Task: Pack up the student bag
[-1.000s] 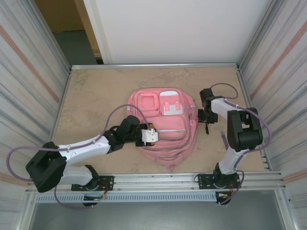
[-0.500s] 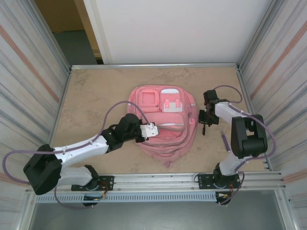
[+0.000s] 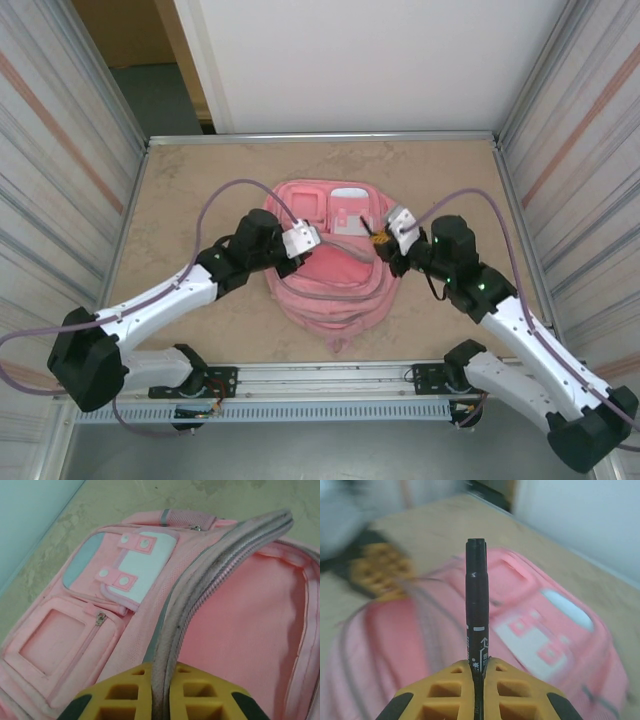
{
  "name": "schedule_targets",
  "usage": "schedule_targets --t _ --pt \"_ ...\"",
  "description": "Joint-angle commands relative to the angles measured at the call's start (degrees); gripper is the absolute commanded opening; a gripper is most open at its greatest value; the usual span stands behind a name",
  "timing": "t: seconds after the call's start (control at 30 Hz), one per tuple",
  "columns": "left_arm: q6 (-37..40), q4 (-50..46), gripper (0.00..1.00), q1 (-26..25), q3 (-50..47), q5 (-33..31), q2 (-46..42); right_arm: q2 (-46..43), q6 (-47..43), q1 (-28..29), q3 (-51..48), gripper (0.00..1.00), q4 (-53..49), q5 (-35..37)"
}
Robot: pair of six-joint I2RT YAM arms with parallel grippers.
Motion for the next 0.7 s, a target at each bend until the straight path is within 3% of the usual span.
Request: schedule_targets --t 0.0,0.17,0.4,0.53,0.67 --pt "-10.4 1.81 0.0 3.75 2.93 12.14 -2.24 1.14 -18.44 4.59 -1.58 0.0 1.75 -11.35" --pt "-12.81 -0.89 0.0 6.31 4.49 19.77 -0.27 8.14 -26.12 13.31 2.57 0.0 -6.32 -4.69" --pt "-13.12 -1.22 0.0 6.32 3.77 20.92 -2.4 22.04 -27.93 17.8 5.73 0.0 -0.77 20.47" --pt "-12.65 -1.16 0.0 6.32 2.11 21.01 -4.11 26.36 -30.6 19.32 5.64 0.08 7.23 34.2" --pt "-13.13 -0.92 0.0 6.32 1.04 20.48 -4.91 27.6 -31.56 20.66 5.21 0.32 9.76 38.06"
